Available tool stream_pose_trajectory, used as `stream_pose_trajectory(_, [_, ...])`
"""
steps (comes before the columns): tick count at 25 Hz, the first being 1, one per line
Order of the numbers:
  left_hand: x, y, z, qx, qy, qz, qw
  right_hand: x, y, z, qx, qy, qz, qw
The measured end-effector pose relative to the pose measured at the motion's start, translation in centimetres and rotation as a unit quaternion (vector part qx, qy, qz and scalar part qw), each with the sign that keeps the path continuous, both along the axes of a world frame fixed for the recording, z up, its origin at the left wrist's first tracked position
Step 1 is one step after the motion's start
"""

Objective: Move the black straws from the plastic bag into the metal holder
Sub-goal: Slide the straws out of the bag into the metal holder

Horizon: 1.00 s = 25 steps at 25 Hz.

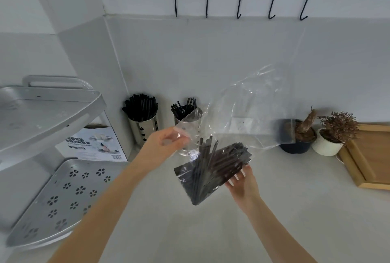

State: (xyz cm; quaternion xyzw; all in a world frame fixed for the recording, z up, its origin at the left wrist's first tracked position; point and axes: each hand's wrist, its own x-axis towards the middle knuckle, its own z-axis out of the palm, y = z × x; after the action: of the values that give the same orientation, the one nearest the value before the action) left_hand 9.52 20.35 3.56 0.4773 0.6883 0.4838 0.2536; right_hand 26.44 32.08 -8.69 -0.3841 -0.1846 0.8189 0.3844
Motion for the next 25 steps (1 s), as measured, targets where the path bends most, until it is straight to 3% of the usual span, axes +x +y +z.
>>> stream_pose_trajectory(5, [-0.8,-0.8,-0.7,0.037,-0.061,0.026,0.997,-0.7,-0.3,0.4,0.0,0.003,0.022,1.0])
stream_pose_trajectory(7, [-1.0,-0.8,-1.1,0.01,-0.062,0.049,0.997,-1.0,-0.6,0.7,-0.002,-0.005,0.03,1.0])
stream_pose_trajectory(10, [-1.4,-0.5,-1.1,-0.051,0.035,0.049,0.997,-1.4,-0.7,0.8,0.003,-0.006,0.037,0.999])
stream_pose_trajectory(12, [-1.6,-0.5,-0.8,-0.085,0.134,0.045,0.986,-1.3,-0.7,0.8,0.014,-0.012,0.046,0.999])
stream_pose_trajectory(15, [-2.1,-0.5,-0.9,-0.152,0.206,0.047,0.966,-1.3,-0.5,0.7,0.032,-0.038,0.049,0.998])
stream_pose_trajectory(19, [-2.3,-0.8,-1.5,-0.251,0.15,0.021,0.956,-1.3,-0.3,0.7,0.057,-0.068,0.048,0.995])
stream_pose_trajectory(25, [-1.7,-0.6,-1.4,-0.259,0.146,-0.026,0.954,-1.5,-0.6,1.0,0.037,-0.057,0.062,0.996])
